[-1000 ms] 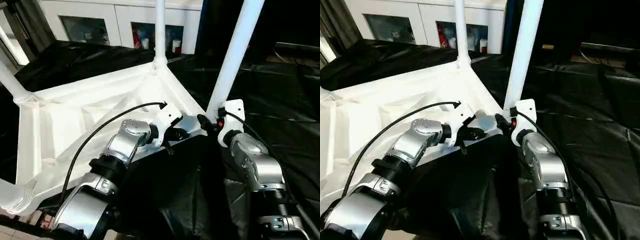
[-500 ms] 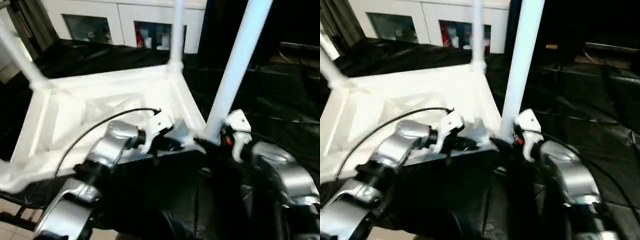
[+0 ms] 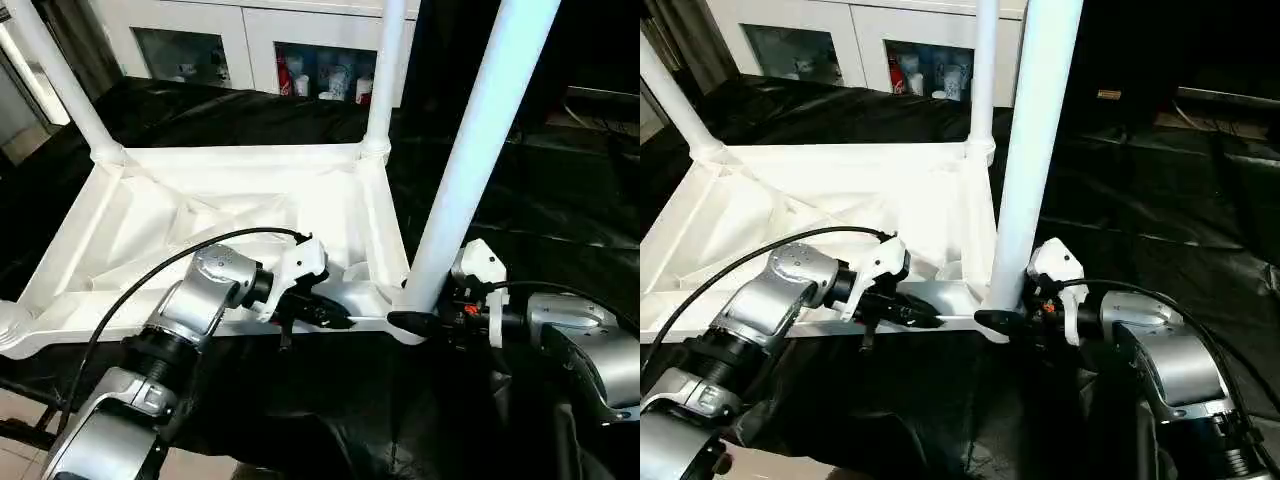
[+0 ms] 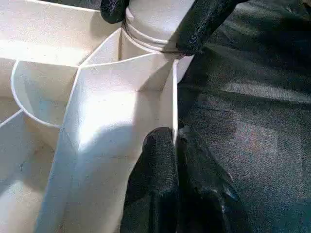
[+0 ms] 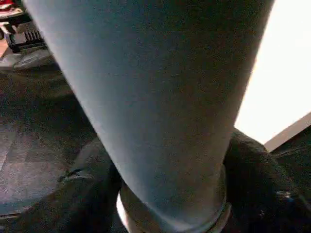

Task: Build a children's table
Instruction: Rotate leg to tighten

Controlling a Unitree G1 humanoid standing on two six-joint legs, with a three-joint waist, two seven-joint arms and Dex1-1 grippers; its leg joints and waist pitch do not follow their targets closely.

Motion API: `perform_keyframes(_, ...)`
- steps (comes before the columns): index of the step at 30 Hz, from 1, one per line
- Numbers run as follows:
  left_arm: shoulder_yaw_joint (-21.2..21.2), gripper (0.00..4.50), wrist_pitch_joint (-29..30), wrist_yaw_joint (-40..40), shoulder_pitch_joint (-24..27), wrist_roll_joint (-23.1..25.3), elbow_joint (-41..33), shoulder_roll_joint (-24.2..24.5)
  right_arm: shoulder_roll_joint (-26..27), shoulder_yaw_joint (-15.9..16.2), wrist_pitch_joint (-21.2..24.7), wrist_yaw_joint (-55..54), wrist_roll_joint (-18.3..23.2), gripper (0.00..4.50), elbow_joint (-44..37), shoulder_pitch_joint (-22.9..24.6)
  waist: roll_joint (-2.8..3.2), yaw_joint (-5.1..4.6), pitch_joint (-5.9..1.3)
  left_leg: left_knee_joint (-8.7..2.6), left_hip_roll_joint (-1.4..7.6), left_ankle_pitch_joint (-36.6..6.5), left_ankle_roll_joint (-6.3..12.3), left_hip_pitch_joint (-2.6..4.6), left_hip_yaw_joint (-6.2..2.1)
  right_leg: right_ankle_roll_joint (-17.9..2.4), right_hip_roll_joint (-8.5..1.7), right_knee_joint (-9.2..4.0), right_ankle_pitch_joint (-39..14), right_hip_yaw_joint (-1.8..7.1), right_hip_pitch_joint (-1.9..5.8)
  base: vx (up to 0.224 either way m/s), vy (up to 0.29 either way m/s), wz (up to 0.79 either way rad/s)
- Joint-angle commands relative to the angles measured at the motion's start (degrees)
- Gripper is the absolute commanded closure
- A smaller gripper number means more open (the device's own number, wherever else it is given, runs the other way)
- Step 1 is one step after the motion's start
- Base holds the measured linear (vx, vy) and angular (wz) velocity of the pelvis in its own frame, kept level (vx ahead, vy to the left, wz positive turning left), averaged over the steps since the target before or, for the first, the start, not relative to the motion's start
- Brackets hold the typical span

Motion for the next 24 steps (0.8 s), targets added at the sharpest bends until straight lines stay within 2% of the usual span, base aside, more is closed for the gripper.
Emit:
perform_keyframes(1,-3.1,4.50,-0.4,-1.2,-1.2,-2.9,-4.0,-3.1,2.2,6.6,1.1,3.1,2.5,1.85,-3.8,0.4,-1.05,-0.11,-4.17,-5.04,6.95,-14.6,2.34,2.11,-3.27,-15.0,-4.85,-3.72,-12.6,2.15,1.65,0.000,0.000,0.00)
perform_keyframes(6,-1.5,4.50,-0.5,3.5,-2.0,-1.5,-1.9,-5.0,5.7,6.2,0.5,-2.2,0.1,1.90,-2.8,0.9,-0.85,-0.12,-4.20,-5.00,6.86,-14.4,2.40,2.16,-3.25,-15.0,-4.73,-3.75,-12.5,2.13,1.56,0.000,0.000,0.00)
perform_keyframes(7,-1.1,4.50,-0.5,5.0,-2.3,-1.1,-1.1,-5.5,6.9,5.8,0.0,-4.5,-0.8,1.90,-2.0,0.7,-0.91,-0.34,-4.12,-5.05,6.69,-15.4,1.70,2.04,-3.33,-14.6,-4.79,-3.88,-14.3,2.15,1.45,0.000,0.000,0.00)
perform_keyframes(8,-0.3,4.50,-0.5,8.7,-3.3,-0.2,0.7,-6.9,10.1,4.4,-0.1,-10.8,-2.7,1.91,0.8,-0.4,-0.92,-0.45,-4.07,-5.08,6.68,-15.9,1.36,2.14,-3.33,-14.5,-4.79,-4.00,-15.1,2.19,1.31,0.000,0.000,0.00)
perform_keyframes(9,-0.2,4.50,-0.5,9.1,-3.4,-0.1,0.8,-7.0,10.4,4.2,-0.1,-11.5,-2.9,1.91,1.1,-0.6,-0.88,-0.83,-3.95,-5.09,6.54,-17.4,0.29,2.20,-3.43,-14.1,-4.82,-4.32,-17.9,2.22,1.05,0.000,0.000,0.00)
perform_keyframes(10,1.2,4.50,0.4,13.5,-4.9,0.4,3.0,-8.9,14.6,1.2,0.4,-20.2,-4.3,1.91,5.3,-2.6,-0.94,-1.05,-3.94,-5.12,6.42,-18.8,-0.92,2.36,-3.63,-13.2,-4.94,-4.48,-21.0,2.18,1.02,0.000,0.000,0.00)
perform_keyframes(11,1.5,4.50,0.6,14.9,-5.5,0.5,3.8,-9.6,16.2,0.0,0.7,-23.2,-4.6,1.91,6.8,-3.3,-0.72,-1.25,-3.82,-5.17,6.38,-19.9,-1.70,2.56,-3.65,-13.1,-4.84,-4.69,-22.7,2.28,0.53,0.000,0.000,0.00)
perform_keyframes(12,1.8,4.50,0.8,16.3,-6.0,0.8,4.4,-10.2,17.4,-0.9,0.6,-25.5,-4.8,1.91,7.9,-3.9,-0.97,-1.49,-3.87,-5.22,6.26,-21.5,-2.89,2.39,-4.10,-11.9,-5.03,-4.74,-25.3,2.06,0.94,0.000,0.000,0.00)
perform_keyframes(13,2.8,4.50,1.4,20.2,-7.3,1.0,6.3,-12.1,20.6,-3.6,0.9,-31.7,-4.9,1.91,10.5,-5.4,-0.80,-1.65,-3.79,-5.61,6.40,-21.9,-3.44,2.29,-4.21,-11.0,-4.80,-4.71,-24.9,2.05,0.85,0.000,0.000,0.00)
perform_keyframes(15,3.5,4.50,1.6,22.9,-8.0,1.2,7.2,-13.3,22.1,-4.8,1.2,-34.6,-4.9,1.91,11.7,-6.1,-0.78,-1.89,-4.02,-5.71,6.34,-22.7,-4.11,2.64,-4.02,-11.0,-4.44,-4.65,-21.6,2.04,0.65,0.000,0.000,0.00)
perform_keyframes(17,4.1,4.50,1.5,26.0,-9.0,1.3,8.5,-15.2,24.5,-5.5,0.6,-39.4,-6.7,1.91,13.6,-7.3,-0.80,-2.12,-4.13,-5.73,6.19,-21.4,-3.84,2.51,-3.82,-11.5,-4.37,-4.53,-17.6,2.06,0.77,0.000,0.000,0.00)
perform_keyframes(18,4.2,4.50,1.2,26.8,-9.1,1.4,8.9,-15.7,24.9,-5.2,0.1,-40.3,-7.7,1.91,14.0,-7.6,-0.83,-2.17,-4.19,-5.58,6.08,-20.2,-3.20,2.47,-3.56,-11.8,-4.41,-4.50,-15.7,2.08,0.82,0.000,0.000,0.00)
perform_keyframes(19,3.9,4.50,0.8,26.6,-8.9,1.6,8.6,-16.5,25.4,-3.2,-2.1,-40.1,-9.6,1.91,14.4,-7.8,-0.79,-2.14,-4.10,-5.52,6.09,-18.9,-2.26,2.26,-3.50,-11.9,-4.51,-4.47,-14.3,2.13,1.02,0.000,0.000,0.00)
perform_keyframes(21,3.9,4.50,0.8,26.4,-8.8,1.6,8.5,-16.8,25.8,-2.9,-2.8,-39.5,-9.7,1.91,14.4,-7.9,-0.89,-2.08,-4.21,-5.30,6.10,-16.9,-0.61,2.10,-3.36,-12.2,-4.63,-4.36,-12.4,2.18,1.33,0.000,0.000,0.00)
perform_keyframes(22,3.5,4.50,0.5,25.5,-8.5,1.6,8.1,-16.8,26.1,-2.7,-2.8,-38.1,-9.2,1.35,14.0,-7.8,-0.90,-2.05,-4.22,-5.28,6.12,-15.5,0.47,1.91,-3.38,-12.5,-4.57,-4.23,-11.2,2.10,1.57,0.000,0.000,0.00)
perform_keyframes(24,2.9,4.50,0.0,24.4,-8.1,1.4,7.8,-16.4,26.3,-2.9,-2.5,-36.9,-7.8,1.19,13.4,-7.9,-0.85,-2.00,-4.27,-5.18,6.16,-14.4,1.33,1.93,-3.35,-12.9,-4.52,-4.09,-10.1,2.06,1.60,0.000,0.000,0.00)
